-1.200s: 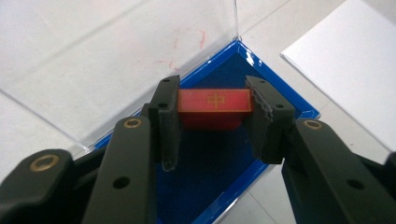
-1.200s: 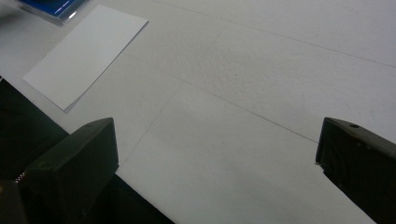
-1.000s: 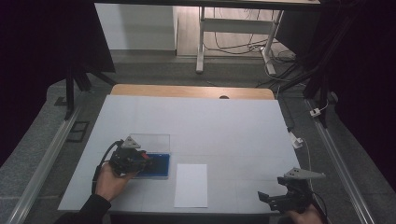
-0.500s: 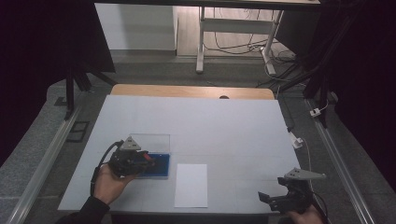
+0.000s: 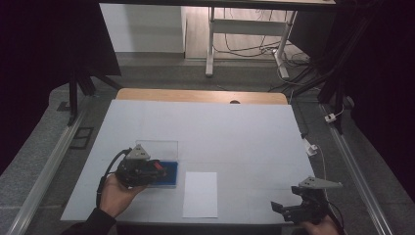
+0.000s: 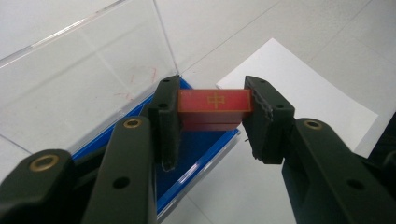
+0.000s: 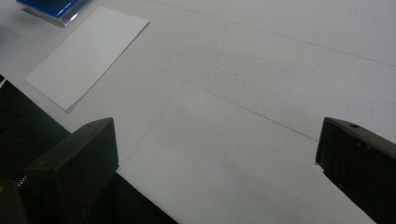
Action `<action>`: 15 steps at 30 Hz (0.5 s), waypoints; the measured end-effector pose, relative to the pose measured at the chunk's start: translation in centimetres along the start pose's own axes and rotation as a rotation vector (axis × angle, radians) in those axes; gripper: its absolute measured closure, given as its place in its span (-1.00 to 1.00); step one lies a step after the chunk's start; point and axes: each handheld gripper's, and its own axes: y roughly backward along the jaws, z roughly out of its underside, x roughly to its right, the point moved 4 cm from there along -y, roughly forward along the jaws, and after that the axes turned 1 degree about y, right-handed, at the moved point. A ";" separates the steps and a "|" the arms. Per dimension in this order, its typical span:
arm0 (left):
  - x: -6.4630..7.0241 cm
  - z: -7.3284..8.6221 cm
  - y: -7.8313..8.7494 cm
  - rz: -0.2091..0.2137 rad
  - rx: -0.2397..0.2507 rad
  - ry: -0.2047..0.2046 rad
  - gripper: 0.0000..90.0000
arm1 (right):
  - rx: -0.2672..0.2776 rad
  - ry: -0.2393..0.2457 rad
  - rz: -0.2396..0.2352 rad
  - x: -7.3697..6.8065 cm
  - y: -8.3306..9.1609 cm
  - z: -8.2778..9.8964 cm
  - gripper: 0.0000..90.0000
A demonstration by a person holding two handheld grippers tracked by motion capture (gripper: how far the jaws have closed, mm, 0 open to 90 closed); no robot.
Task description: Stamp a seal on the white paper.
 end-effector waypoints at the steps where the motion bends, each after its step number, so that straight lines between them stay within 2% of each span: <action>1: 0.1 0.0 0.0 0.003 0.000 -0.001 0.29 | 0.000 0.000 0.000 0.0 0.0 0.0 -1.00; 8: 0.7 -0.6 -0.2 0.030 0.009 -0.014 0.29 | 0.001 -0.002 -0.003 0.0 0.0 0.0 -1.00; 15: 1.5 -1.2 -0.8 0.052 0.010 -0.051 0.29 | 0.001 -0.003 0.000 0.0 0.1 0.1 -1.00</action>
